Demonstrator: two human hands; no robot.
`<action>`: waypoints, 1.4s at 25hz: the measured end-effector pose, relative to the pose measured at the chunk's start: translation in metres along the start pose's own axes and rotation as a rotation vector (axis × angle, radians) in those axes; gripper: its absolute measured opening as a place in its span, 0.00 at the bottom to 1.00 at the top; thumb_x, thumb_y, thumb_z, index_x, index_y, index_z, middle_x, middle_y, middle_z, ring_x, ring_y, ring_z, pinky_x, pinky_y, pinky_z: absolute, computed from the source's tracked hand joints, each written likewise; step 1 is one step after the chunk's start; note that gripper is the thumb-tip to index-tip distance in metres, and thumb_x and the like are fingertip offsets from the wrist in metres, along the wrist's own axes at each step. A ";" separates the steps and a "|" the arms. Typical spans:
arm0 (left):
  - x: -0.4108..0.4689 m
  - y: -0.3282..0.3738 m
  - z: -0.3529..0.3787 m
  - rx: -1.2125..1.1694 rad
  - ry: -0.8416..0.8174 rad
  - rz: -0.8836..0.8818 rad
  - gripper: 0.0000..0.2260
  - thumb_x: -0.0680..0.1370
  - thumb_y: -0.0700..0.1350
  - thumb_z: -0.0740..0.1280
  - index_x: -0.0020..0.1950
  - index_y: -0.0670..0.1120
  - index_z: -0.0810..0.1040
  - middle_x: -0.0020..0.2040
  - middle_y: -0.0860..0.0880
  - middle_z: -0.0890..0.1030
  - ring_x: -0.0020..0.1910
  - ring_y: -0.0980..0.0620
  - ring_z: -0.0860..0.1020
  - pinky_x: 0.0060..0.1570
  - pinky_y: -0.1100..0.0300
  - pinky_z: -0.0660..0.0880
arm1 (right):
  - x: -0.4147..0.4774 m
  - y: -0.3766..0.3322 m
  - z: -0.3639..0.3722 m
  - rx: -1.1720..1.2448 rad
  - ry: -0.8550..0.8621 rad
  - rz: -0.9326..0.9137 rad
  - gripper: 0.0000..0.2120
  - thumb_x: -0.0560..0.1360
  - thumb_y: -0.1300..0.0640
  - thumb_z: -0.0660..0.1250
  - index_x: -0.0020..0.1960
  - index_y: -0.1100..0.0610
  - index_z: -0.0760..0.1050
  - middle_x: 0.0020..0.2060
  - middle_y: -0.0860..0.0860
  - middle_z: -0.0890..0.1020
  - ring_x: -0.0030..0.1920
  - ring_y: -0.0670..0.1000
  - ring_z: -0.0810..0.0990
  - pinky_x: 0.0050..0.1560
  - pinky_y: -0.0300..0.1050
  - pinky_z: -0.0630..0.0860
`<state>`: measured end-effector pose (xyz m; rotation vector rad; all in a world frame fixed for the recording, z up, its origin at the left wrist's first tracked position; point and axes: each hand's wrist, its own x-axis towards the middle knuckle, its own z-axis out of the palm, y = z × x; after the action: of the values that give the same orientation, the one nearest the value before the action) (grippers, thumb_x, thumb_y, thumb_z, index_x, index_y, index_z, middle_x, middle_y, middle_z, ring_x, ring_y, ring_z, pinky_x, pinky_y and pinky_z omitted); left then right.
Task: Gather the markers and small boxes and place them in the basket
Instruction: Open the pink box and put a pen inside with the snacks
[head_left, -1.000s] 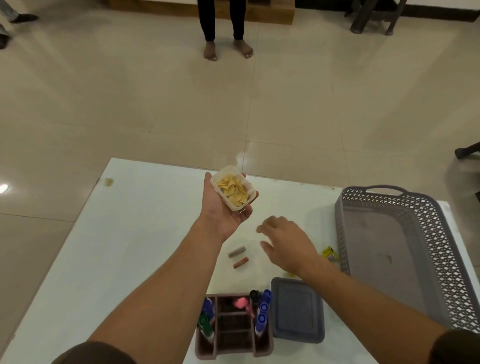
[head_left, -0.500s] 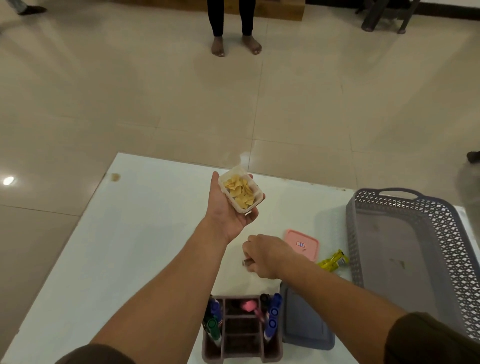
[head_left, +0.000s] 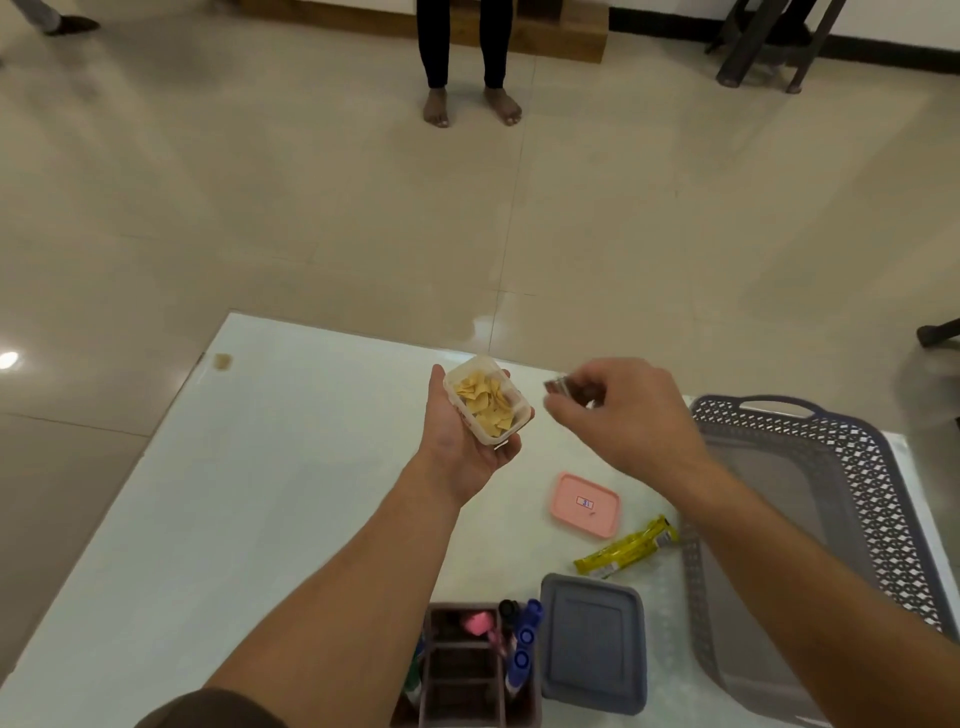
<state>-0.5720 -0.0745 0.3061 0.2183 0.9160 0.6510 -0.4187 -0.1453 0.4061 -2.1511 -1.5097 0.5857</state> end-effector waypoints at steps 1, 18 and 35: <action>-0.001 -0.002 0.006 0.020 0.003 0.000 0.34 0.79 0.71 0.47 0.56 0.48 0.83 0.51 0.45 0.83 0.46 0.45 0.81 0.40 0.56 0.72 | 0.006 -0.012 0.001 -0.010 -0.020 -0.031 0.11 0.73 0.46 0.72 0.39 0.52 0.82 0.32 0.45 0.83 0.35 0.45 0.81 0.36 0.42 0.77; -0.009 -0.004 0.010 0.018 -0.002 -0.042 0.35 0.79 0.70 0.47 0.50 0.42 0.79 0.41 0.44 0.82 0.41 0.43 0.82 0.33 0.59 0.71 | 0.013 0.057 0.005 -0.327 -0.107 -0.058 0.11 0.74 0.55 0.65 0.54 0.48 0.81 0.51 0.46 0.83 0.52 0.53 0.81 0.51 0.49 0.79; 0.003 -0.016 0.015 0.008 0.021 -0.061 0.26 0.79 0.63 0.54 0.55 0.43 0.79 0.47 0.43 0.82 0.41 0.43 0.81 0.36 0.58 0.73 | -0.005 0.042 0.010 0.064 0.123 0.084 0.23 0.65 0.40 0.73 0.58 0.44 0.80 0.45 0.43 0.74 0.44 0.45 0.79 0.48 0.42 0.78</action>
<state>-0.5519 -0.0839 0.3067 0.1905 0.9424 0.5937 -0.3948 -0.1617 0.3739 -2.1677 -1.3247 0.5130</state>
